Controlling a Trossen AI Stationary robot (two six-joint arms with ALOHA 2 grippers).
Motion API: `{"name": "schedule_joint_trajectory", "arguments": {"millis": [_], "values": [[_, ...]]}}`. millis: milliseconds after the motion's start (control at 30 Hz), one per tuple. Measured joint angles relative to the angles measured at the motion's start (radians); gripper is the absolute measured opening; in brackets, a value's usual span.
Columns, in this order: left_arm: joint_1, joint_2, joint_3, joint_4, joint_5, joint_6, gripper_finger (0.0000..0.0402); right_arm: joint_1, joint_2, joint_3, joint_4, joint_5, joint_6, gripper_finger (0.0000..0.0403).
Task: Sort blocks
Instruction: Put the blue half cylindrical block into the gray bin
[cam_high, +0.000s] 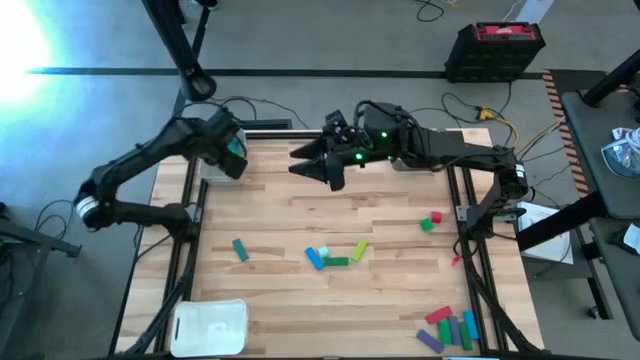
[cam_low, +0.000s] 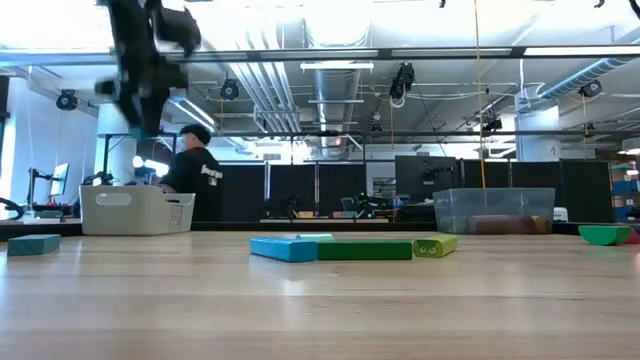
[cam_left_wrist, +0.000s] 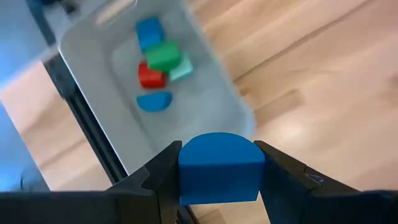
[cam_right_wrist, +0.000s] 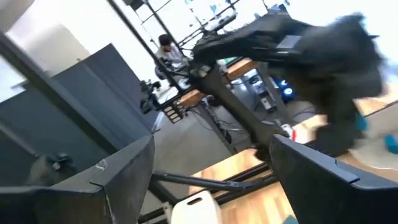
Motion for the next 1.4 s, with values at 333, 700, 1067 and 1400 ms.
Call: {"name": "schedule_joint_trajectory", "arguments": {"millis": [333, 700, 1067, 1400], "values": [[0.239, 0.258, -0.043, 0.092, 0.083, 0.111, 0.0156, 0.034, -0.068, 0.006, -0.048, -0.008, 0.006, 0.0298], [0.32, 0.55, 0.151, 0.053, 0.092, 0.159, 0.0156, 0.034, -0.107, 0.006, -0.169, -0.008, -0.004, 0.0306], [0.405, 0.728, 0.247, -0.022, 0.111, 0.184, 0.0157, 0.062, -0.14, 0.005, -0.274, -0.008, -0.012, 0.0302], [0.411, 0.752, 0.291, -0.052, 0.17, 0.234, 0.0217, 0.059, -0.109, 0.004, -0.441, 0.023, -0.094, 0.0345]]}}
